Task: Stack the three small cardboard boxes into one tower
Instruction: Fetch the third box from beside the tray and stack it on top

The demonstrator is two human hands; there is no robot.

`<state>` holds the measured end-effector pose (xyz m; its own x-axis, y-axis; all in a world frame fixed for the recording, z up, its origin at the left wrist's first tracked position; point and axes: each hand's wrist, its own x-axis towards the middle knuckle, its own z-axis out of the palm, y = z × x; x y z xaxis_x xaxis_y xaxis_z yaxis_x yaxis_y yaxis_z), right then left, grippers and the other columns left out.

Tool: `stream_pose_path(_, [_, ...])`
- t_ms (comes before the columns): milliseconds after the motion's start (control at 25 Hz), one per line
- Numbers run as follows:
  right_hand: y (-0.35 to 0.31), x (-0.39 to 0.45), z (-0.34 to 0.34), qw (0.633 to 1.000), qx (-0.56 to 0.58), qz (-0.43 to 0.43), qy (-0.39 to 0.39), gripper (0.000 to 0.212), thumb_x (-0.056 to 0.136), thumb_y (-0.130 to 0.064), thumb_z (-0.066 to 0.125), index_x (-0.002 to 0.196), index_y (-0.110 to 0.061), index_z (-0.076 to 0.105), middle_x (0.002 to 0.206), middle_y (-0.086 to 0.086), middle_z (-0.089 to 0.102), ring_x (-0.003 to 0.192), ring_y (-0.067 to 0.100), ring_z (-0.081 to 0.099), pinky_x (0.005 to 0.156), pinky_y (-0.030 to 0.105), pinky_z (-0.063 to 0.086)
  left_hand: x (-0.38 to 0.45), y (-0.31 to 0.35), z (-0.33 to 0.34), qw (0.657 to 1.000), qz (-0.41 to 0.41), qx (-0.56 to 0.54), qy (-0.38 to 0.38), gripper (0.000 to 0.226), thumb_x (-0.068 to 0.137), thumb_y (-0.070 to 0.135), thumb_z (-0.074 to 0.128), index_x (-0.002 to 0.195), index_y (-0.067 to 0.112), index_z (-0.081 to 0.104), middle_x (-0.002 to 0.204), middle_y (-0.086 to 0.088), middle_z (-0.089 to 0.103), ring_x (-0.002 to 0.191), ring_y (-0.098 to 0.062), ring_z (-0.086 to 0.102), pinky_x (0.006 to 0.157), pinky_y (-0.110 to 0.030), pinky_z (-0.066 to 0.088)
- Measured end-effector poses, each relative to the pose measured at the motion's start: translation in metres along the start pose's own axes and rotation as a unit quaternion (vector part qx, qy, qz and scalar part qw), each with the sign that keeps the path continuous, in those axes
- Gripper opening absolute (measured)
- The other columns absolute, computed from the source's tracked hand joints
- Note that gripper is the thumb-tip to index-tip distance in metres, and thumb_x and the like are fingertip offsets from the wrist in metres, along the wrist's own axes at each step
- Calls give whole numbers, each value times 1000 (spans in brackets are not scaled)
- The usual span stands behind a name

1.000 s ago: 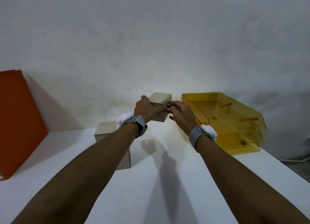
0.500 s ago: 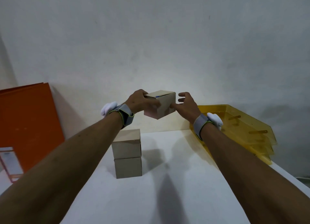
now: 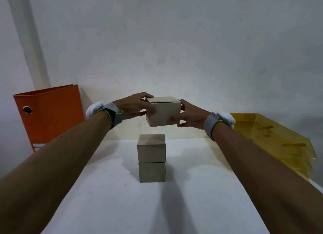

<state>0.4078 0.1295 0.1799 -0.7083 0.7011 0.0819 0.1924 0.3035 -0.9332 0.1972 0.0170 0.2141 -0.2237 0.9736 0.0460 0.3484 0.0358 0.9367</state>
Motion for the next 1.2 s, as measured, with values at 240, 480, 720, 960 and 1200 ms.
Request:
stream_pose_path(240, [-1,12,29,999,-39,4,-28,68,87,3,71,146,-16,44,144,9,53,113,22,59,104,47,52,-6,-26,-25,1000,-10,0,-13,64,88,-11,65,145,14,50,118,-6,57,102,-16,60,84,-23,53])
stream_pose_path(480, [17,22,44,997,-68,30,-30,68,84,-4,77,142,-18,44,115,-2,62,107,21,60,106,47,51,-5,-54,-31,999,-31,-1,11,80,90,-10,66,158,4,28,124,-2,55,111,-20,59,89,-26,52])
stream_pose_path(720, [33,25,50,995,-89,41,-25,67,84,-13,79,140,-22,43,105,-6,64,104,17,58,98,40,49,-2,-73,-30,999,-34,0,6,88,88,-9,68,161,8,22,117,6,57,102,-10,62,80,-19,56])
stream_pose_path(960, [42,22,50,996,-76,50,-20,67,84,-11,77,141,-22,42,110,-3,63,109,21,57,104,45,49,2,-79,-26,999,-35,7,-16,92,88,-7,69,163,12,18,121,6,57,102,-10,64,70,-13,60])
stream_pose_path(1200, [52,21,52,996,-63,56,-27,76,82,-12,81,144,-25,38,126,5,59,108,22,59,98,43,51,1,-89,-22,998,-46,14,-28,95,89,-8,68,164,12,13,144,-3,45,126,-26,54,98,-33,55])
